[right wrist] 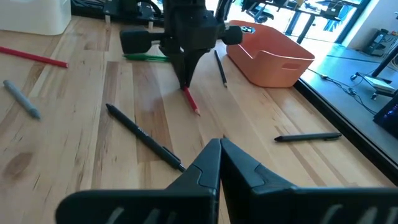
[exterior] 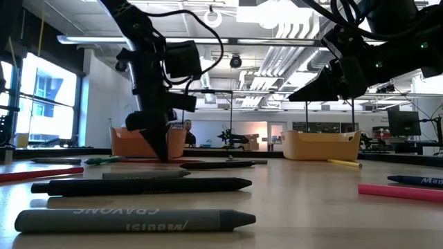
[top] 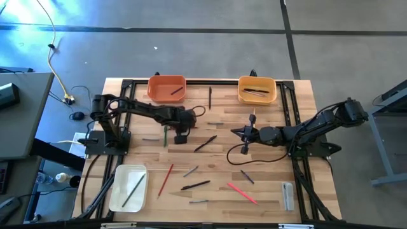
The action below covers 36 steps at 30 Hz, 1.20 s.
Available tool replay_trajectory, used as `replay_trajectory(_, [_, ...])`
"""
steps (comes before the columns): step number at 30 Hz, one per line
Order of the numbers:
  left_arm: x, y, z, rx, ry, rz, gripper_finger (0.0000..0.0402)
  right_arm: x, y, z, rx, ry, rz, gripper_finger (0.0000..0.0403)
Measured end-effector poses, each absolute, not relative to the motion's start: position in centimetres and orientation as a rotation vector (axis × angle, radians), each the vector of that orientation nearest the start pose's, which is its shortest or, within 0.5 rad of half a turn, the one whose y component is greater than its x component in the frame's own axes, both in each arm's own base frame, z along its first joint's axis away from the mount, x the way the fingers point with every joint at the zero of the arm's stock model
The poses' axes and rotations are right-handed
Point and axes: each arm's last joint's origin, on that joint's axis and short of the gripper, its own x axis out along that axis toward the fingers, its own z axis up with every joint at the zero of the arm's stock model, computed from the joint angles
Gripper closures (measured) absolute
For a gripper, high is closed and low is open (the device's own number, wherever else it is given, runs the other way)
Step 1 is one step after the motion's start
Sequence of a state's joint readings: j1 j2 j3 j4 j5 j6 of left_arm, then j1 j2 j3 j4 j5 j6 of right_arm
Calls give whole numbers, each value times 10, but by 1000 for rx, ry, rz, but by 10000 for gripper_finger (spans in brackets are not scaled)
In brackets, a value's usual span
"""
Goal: Sort crayons/erasers/pens/pencils in bins
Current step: Put the red colored pencil into the white bin
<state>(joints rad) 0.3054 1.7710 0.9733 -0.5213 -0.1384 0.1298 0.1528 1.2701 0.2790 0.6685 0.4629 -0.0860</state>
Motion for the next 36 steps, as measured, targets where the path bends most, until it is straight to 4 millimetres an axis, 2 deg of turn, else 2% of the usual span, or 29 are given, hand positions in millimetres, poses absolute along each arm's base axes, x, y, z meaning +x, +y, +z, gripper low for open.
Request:
replay_trajectory(5, [303,99,150,-30,1342,304,401,214,20,153,-184,327,-294,403])
replay_trajectory(13, [307,93,158,-68,1361,303,401,213,20,151,-168,353,-296,403])
replay_trajectory(24, [306,74,144,-92,1338,255,401,213,20,150,-169,358,-294,403])
replay_trajectory(28, [301,73,138,-93,1334,256,401,213,20,150,-169,359,-294,403])
replay_trajectory(36, [302,73,137,-102,1314,239,400,213,20,150,-168,359,-290,403])
